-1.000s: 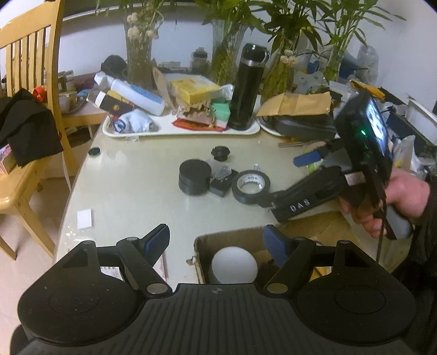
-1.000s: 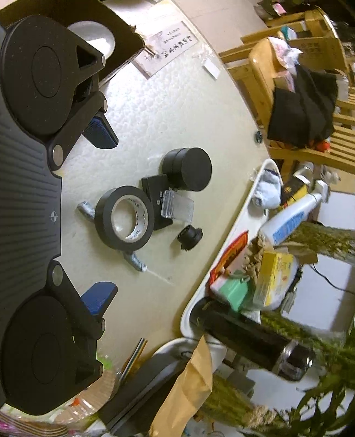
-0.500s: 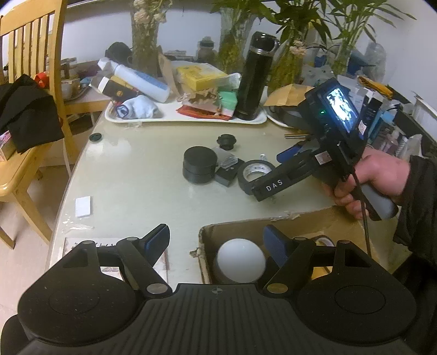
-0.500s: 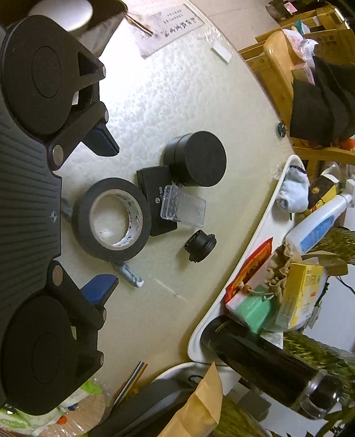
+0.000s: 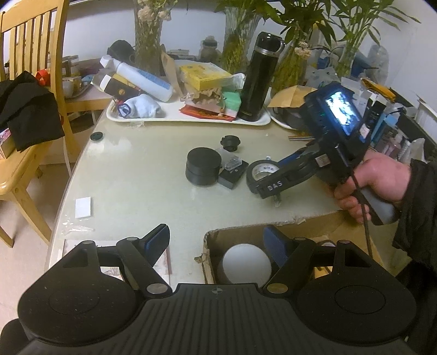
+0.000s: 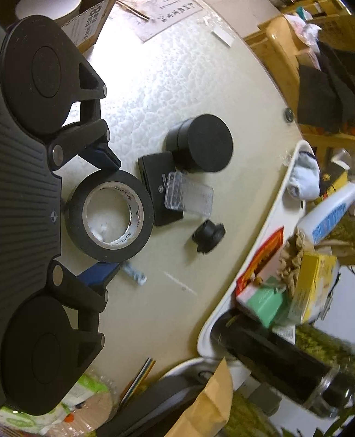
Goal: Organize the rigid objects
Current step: 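Close the right gripper on the black tape roll and lift it, then grasp the black round container with the left gripper while the right gripper holds the tape roll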
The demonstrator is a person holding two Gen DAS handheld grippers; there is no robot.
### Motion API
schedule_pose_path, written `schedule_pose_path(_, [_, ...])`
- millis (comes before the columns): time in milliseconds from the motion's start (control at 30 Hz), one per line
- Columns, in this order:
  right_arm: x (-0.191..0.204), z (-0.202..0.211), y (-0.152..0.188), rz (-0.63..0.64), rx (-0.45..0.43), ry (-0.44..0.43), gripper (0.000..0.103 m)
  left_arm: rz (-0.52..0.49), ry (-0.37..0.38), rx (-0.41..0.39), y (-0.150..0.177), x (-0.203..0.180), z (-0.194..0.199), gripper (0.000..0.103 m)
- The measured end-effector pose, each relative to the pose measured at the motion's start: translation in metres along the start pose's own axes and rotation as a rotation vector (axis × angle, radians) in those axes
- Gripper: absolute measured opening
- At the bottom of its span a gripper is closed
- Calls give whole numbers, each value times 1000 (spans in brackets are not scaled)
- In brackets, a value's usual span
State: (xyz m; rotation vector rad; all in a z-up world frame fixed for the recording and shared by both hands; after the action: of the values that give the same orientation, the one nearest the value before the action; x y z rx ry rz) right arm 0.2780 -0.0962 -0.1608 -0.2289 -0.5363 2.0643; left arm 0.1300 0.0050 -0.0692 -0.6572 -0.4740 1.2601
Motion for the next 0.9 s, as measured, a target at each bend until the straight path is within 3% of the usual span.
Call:
schedule_pose_path(433, [-33,62,7,-150,-84,-16,75,-38,-21,-48,-21,3,1,75])
schedule_pose_path(900, [-58,133,54,-280,-162,-40,75,-60,-54,-67,-45,17,-16,75])
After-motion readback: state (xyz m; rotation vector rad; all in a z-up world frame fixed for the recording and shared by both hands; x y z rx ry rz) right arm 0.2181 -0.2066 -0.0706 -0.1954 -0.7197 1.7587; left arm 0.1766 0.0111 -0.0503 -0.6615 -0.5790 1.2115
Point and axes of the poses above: each gripper's, at about its wrist camera, not at the fingertips, and z roughly against the way its jaws point, x to its left, y to its underside, the point moved 8 cm from there along -z, roughly the way its jaws point, and after that the axes turned 10 degrees about -z, right-handed, at the moved point
